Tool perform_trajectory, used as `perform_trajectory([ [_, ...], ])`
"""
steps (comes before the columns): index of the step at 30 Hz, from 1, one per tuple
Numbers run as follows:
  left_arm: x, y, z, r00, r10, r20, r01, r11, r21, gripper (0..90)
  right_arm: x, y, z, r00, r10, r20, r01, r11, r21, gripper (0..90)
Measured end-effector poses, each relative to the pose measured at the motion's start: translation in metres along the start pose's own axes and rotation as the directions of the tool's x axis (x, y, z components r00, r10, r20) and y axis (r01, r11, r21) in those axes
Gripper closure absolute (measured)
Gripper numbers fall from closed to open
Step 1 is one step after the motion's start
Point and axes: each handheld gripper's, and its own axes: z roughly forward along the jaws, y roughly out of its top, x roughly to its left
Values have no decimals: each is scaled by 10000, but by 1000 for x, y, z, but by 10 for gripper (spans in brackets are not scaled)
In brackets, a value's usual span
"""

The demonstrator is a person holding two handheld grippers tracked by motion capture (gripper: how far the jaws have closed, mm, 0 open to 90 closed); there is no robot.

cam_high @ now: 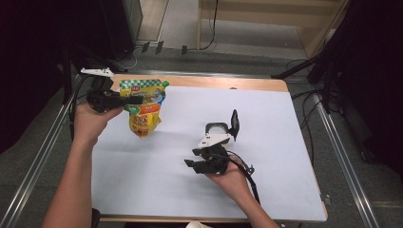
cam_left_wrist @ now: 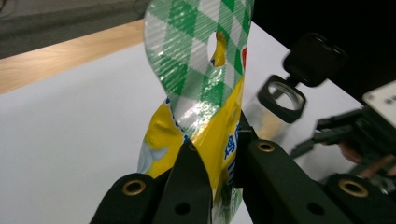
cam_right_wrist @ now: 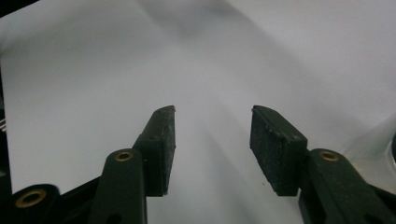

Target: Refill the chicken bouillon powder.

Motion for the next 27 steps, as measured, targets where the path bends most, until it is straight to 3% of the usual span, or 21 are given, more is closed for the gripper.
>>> perform_trajectory([
  [9, -39, 5, 17, 9972, 402, 629, -455, 9954, 848, 900, 1, 2, 18, 10000, -15, 83, 15, 10000, 17, 517],
  [20, -74, 12, 21, 9869, 705, 1451, -839, 9925, 889, 900, 0, 0, 36, 9992, 282, 282, -287, 9994, 194, 531],
  [27, -87, 13, 25, 9754, 657, 2104, -876, 9915, 966, 900, 0, -2, 42, 9985, 481, 268, -487, 9986, 225, 594],
])
